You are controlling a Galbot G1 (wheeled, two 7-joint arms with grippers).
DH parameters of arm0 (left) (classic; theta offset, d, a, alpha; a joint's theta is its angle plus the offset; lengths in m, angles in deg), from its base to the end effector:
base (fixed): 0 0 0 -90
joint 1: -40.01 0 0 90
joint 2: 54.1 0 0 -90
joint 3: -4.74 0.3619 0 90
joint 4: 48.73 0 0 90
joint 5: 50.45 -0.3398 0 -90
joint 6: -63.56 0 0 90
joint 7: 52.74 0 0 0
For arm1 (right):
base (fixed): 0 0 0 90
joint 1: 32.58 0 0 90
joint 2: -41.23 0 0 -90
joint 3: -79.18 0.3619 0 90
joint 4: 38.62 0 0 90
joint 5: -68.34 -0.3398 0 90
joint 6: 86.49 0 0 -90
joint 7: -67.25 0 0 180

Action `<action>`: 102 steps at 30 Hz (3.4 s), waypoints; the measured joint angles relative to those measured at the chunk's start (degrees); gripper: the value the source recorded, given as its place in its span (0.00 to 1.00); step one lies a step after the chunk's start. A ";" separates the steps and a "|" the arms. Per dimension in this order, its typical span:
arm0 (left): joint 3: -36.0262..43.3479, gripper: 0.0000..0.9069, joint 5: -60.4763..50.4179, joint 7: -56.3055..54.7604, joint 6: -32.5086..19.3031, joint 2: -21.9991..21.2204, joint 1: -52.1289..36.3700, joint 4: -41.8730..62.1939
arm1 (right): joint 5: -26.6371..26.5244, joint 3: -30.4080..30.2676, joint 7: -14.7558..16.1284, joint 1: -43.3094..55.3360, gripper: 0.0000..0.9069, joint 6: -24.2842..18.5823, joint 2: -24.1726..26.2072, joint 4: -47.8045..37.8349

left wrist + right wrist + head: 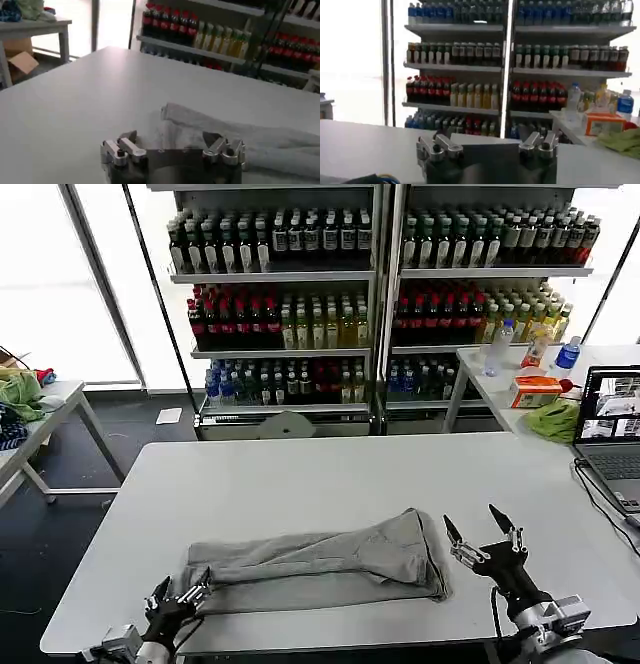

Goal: Fold and organize the clothes.

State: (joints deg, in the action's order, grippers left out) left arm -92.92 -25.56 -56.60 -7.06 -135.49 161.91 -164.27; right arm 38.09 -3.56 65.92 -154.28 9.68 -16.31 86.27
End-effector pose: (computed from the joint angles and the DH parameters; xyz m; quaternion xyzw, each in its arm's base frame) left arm 0.1487 0.0727 -0.3362 0.0449 -0.9689 0.1154 0.2144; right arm 0.1709 -0.1196 -0.2495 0.0982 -0.9944 0.0138 0.0372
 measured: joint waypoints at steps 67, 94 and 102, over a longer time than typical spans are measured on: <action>-11.36 0.01 11.94 4.70 2.38 26.79 -5.94 -2.48 | -5.20 0.20 -0.50 0.45 1.00 2.12 -0.69 -0.18; 26.25 0.09 13.49 -5.67 2.06 22.13 -17.75 -2.93 | -3.85 4.64 -0.02 -4.54 1.00 1.59 -4.60 0.86; 30.88 1.00 12.32 -6.50 3.20 19.74 -19.95 -0.25 | -4.04 5.57 -0.02 -5.05 1.00 1.69 -4.49 1.85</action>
State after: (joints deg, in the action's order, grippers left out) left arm -62.04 -13.24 -63.10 -3.86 -115.75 141.96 -164.52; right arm 34.06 2.01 65.90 -159.33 11.37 -20.79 88.12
